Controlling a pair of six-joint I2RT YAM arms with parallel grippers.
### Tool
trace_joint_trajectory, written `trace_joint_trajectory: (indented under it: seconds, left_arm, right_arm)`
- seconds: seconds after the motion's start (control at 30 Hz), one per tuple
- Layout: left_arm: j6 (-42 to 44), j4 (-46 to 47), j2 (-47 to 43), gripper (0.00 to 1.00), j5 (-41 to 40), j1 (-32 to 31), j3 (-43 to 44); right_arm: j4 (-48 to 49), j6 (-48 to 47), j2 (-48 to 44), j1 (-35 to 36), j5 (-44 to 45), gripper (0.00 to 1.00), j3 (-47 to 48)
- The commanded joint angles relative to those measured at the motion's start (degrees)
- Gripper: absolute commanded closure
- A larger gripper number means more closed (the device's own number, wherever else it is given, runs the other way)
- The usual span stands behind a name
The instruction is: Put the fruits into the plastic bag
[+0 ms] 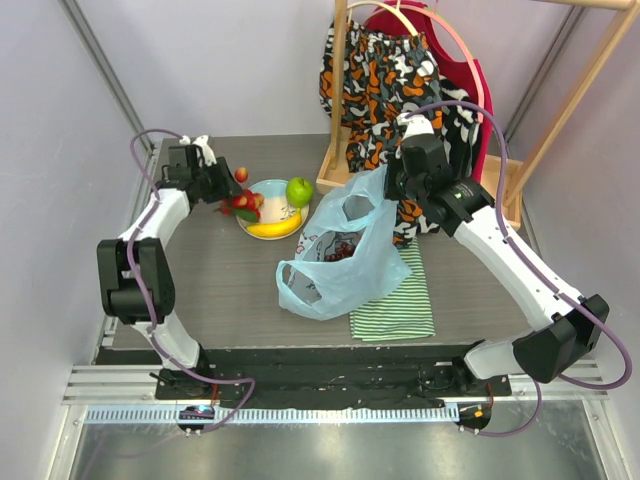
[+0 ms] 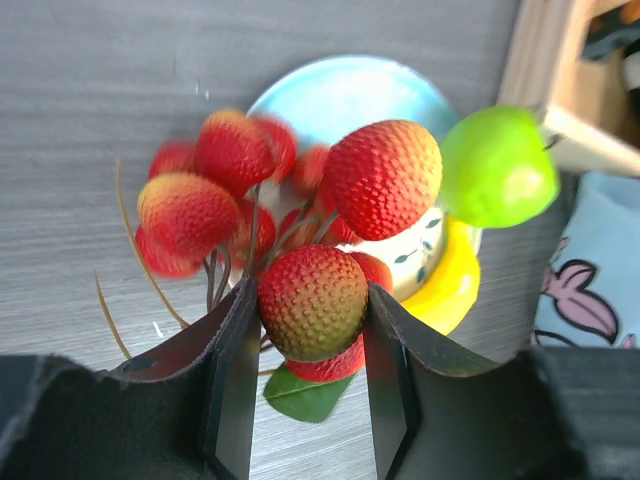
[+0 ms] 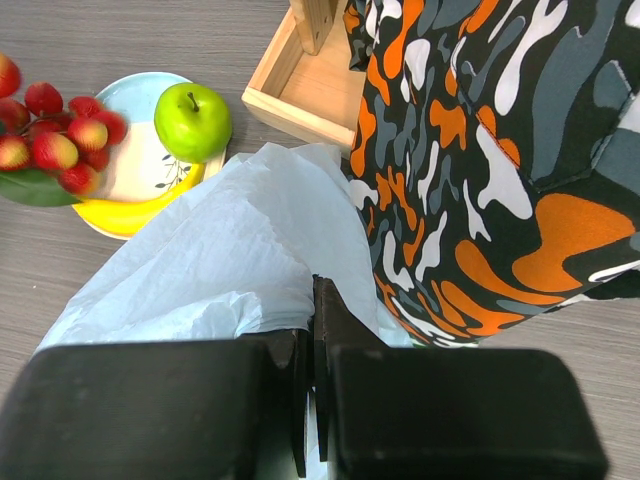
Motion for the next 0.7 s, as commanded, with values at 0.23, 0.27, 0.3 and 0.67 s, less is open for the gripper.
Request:
trace_joint_trajectory:
  seconds: [0.23, 0.27, 0.3, 0.67]
  left_arm:
    - [-0.81, 6.77, -9.77, 1.0, -1.62, -0.14, -3.15]
    - [-0.98, 7.47, -10.74, 1.0, -1.71, -0.14, -3.76]
    - [-1.07, 7.74, -11.45, 1.0, -1.8, 0.04, -4.03]
    - [-3.09, 8.1, -22.34, 1.0, 11.19, -0.22, -0.61]
  right_arm:
    - [1.98, 0.34, -1.09, -0.42, 0.28, 0.99, 1.18]
    - [2.07, 0.34, -1.09, -0.25, 0.19, 0.99, 1.26]
    - [1.99, 0.34, -1.0, -0.25, 0.28, 0.99, 1.26]
    - [2.07, -0.54, -0.56, -0.25, -0.07, 0.99, 1.7]
